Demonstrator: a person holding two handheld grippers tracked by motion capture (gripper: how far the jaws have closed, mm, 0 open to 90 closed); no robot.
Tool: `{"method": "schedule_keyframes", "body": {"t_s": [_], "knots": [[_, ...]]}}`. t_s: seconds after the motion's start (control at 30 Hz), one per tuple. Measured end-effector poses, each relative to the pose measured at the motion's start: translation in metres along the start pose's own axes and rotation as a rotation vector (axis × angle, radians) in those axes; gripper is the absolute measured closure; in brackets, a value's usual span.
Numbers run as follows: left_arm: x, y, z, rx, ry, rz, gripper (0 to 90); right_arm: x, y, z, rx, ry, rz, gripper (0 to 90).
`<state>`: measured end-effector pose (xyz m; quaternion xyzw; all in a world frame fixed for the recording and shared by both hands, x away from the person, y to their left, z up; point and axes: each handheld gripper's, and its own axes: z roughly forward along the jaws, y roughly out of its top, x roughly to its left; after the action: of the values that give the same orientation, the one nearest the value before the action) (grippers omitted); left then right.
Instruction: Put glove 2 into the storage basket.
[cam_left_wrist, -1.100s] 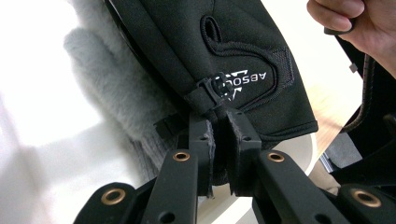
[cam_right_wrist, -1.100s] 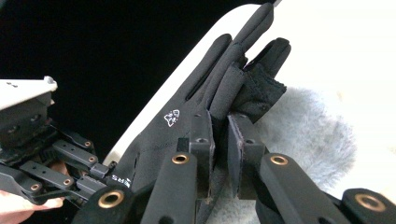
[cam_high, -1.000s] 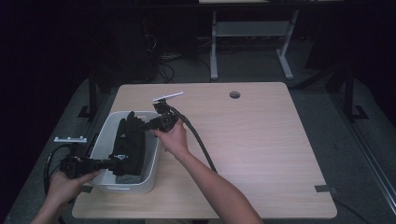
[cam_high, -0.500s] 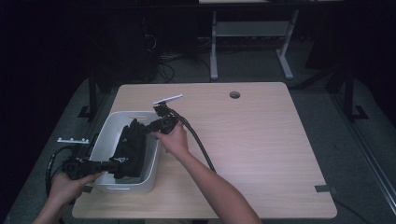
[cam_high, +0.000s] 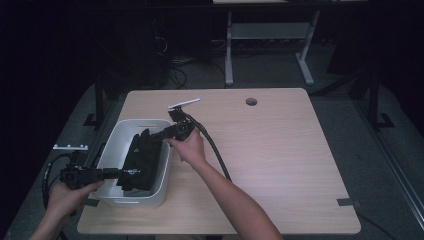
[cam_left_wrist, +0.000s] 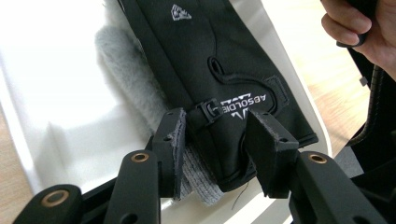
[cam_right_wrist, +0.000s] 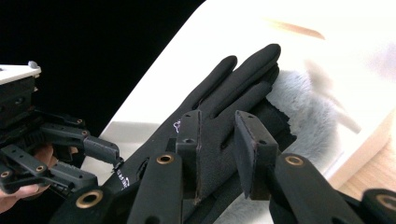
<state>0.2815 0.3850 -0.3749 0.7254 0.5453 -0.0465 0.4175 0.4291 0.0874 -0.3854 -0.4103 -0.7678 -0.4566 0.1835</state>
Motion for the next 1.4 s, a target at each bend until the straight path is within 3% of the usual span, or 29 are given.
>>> {"method": "schedule_keyframes", "body": {"t_s": [0.43, 0.73, 1.4], "knots": [[-0.020, 0.017, -0.007, -0.045, -0.026, 0.045, 58.2, 0.000, 0.005, -0.031, -0.050, 0.028, -0.006, 66.3], [-0.029, 0.023, -0.001, -0.041, -0.045, 0.067, 57.9, -0.001, 0.003, -0.051, -0.071, 0.041, -0.007, 63.5], [-0.055, 0.041, 0.019, -0.026, -0.089, 0.118, 55.3, -0.009, 0.001, -0.099, -0.128, 0.024, 0.001, 61.1]]}}
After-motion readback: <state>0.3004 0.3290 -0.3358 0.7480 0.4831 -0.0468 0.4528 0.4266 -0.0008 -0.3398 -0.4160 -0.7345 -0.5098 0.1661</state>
